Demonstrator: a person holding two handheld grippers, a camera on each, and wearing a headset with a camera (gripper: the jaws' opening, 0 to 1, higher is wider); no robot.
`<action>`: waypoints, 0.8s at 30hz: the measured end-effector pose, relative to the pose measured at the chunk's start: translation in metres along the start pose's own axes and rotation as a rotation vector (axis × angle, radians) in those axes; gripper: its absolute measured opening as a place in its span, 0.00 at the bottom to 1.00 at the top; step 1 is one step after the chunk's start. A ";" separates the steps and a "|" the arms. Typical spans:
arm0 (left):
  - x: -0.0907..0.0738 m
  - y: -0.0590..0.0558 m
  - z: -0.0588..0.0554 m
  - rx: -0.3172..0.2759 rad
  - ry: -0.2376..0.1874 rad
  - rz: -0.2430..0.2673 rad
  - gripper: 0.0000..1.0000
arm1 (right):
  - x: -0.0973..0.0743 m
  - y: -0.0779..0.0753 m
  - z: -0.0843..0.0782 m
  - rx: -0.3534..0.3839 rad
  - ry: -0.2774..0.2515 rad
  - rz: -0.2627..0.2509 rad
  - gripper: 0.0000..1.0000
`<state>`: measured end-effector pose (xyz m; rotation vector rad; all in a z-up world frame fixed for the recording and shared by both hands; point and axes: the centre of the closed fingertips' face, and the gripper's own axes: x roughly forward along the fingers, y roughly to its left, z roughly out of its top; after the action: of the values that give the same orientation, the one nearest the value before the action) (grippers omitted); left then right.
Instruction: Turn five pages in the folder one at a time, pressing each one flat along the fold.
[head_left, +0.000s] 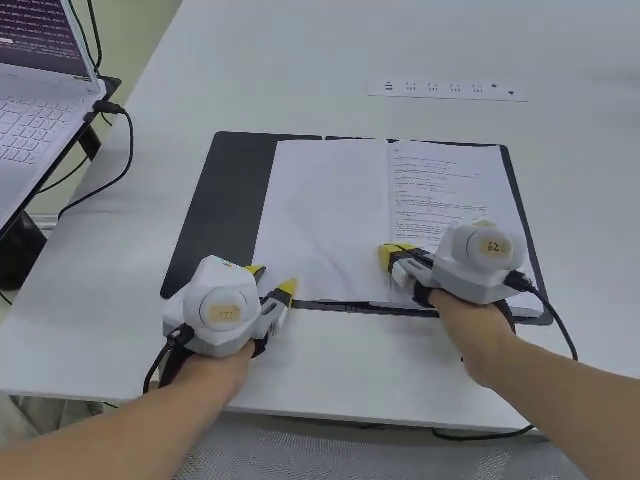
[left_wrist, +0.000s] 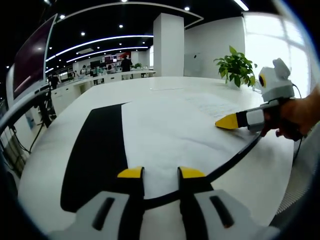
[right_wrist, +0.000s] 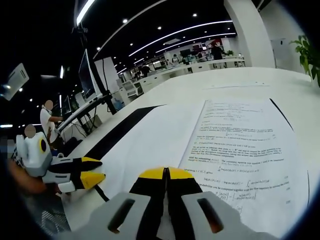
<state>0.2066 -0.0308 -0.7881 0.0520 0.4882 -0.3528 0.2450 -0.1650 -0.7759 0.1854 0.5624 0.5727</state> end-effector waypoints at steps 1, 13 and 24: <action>0.000 0.000 0.000 -0.001 0.000 0.000 0.25 | -0.002 0.001 -0.001 0.000 0.003 0.002 0.00; -0.001 -0.001 0.000 -0.004 -0.001 0.001 0.25 | -0.025 0.013 -0.026 -0.002 0.045 0.035 0.00; -0.003 -0.002 -0.001 -0.005 0.003 0.001 0.25 | -0.046 0.027 -0.043 0.015 0.097 0.064 0.00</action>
<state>0.2034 -0.0313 -0.7871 0.0483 0.4917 -0.3505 0.1765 -0.1683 -0.7827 0.1907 0.6563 0.6421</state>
